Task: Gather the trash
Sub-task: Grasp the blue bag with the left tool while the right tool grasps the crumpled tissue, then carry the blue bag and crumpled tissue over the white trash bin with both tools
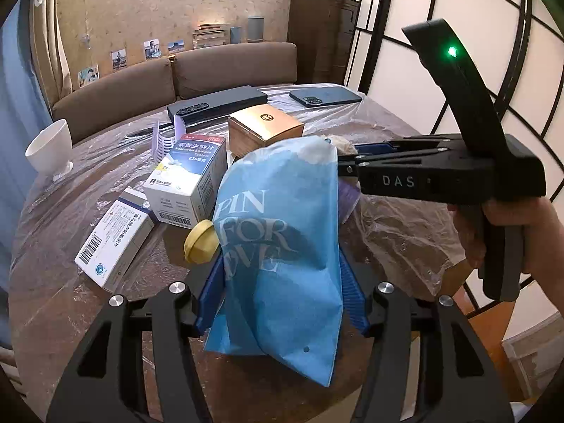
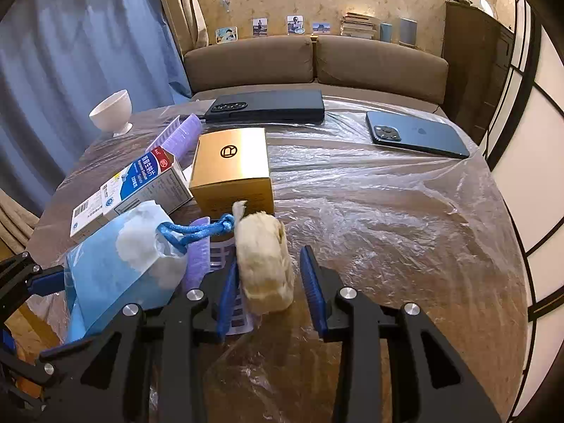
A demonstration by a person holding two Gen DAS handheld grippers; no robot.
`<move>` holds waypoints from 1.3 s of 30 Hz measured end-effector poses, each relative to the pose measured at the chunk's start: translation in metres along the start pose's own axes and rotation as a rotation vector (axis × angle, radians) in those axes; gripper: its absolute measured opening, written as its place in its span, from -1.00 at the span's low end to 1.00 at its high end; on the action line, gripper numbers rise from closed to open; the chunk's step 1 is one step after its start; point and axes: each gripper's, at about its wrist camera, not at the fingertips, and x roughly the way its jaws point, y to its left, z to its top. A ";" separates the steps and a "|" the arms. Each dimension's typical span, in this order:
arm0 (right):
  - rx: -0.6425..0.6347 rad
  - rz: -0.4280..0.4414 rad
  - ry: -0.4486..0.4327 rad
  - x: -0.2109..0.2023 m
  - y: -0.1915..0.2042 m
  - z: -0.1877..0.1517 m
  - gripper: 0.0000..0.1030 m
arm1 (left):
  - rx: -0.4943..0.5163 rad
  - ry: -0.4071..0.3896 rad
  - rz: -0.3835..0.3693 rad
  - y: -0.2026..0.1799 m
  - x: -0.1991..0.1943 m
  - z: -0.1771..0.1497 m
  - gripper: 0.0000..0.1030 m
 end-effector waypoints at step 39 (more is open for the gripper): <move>0.088 0.082 -0.178 -0.093 0.004 -0.015 -0.61 | -0.192 -0.155 -0.021 0.048 -0.076 -0.004 -0.32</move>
